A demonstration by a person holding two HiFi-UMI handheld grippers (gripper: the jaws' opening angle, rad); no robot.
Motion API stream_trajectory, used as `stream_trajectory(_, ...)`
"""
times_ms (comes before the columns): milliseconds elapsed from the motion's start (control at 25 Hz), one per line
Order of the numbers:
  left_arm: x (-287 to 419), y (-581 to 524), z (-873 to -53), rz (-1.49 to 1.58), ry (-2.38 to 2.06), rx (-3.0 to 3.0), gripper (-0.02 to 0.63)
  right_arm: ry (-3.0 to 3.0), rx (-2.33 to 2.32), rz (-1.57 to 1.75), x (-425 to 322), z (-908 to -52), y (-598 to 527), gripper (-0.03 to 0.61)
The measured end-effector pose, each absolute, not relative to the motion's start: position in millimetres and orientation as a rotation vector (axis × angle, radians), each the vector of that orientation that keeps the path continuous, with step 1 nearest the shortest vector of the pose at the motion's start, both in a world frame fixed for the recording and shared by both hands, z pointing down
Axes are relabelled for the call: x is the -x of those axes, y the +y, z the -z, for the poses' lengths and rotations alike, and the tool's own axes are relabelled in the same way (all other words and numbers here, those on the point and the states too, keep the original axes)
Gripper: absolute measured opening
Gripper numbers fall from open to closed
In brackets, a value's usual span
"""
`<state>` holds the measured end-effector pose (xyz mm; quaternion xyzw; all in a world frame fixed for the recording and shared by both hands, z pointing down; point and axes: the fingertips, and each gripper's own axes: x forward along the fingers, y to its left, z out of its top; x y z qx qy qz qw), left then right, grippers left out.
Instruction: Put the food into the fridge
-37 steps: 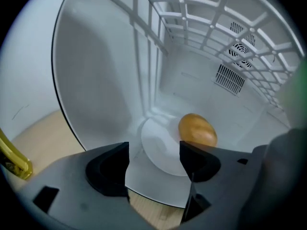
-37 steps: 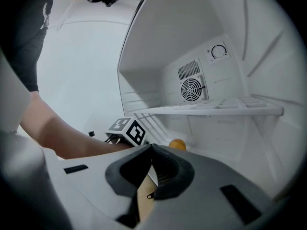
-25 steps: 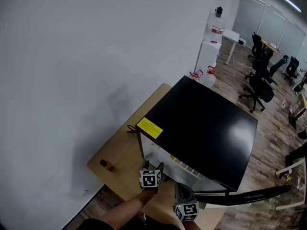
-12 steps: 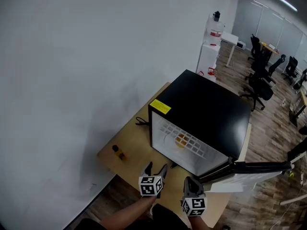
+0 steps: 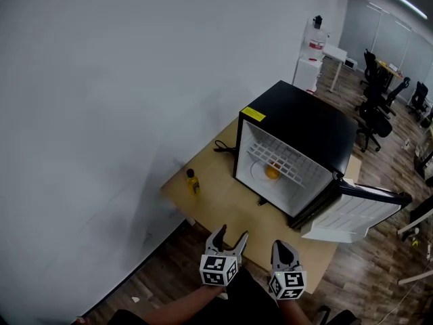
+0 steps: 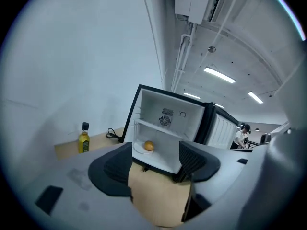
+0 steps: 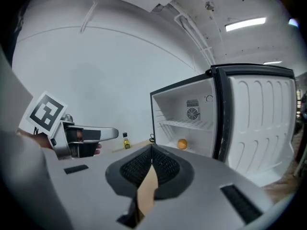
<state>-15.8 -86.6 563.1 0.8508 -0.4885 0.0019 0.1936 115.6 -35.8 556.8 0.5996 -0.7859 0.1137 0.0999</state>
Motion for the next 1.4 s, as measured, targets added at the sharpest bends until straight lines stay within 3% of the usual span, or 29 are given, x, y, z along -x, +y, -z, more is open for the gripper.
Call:
stream_trajectory(160, 29.6, -32.3, -540.0, 0.099, -1.302, -2.415, 0.279, -2.330, -1.783, -0.322, -107.0, -543.0, 5.2, 0.060)
stream_trajectory(360, 41.2, 15.6, -523.6, 0.134, -1.291, -2.416, 0.163, -2.348, -1.770, -0.292, -95.4, -523.3, 45.5, 0.060)
stream_trajectory(520, 43.6, 41.7, -516.1, 0.110, -1.299, -2.419, 0.032, -2.364, -1.761, -0.256, -92.2, -506.6, 66.2, 0.060)
stream_trajectory(1400, 12.0, 38.9, -472.8, 0.032, -1.362, -2.555, 0.015, -2.335, -1.849, -0.103, -129.7, -460.4, 78.6, 0.060)
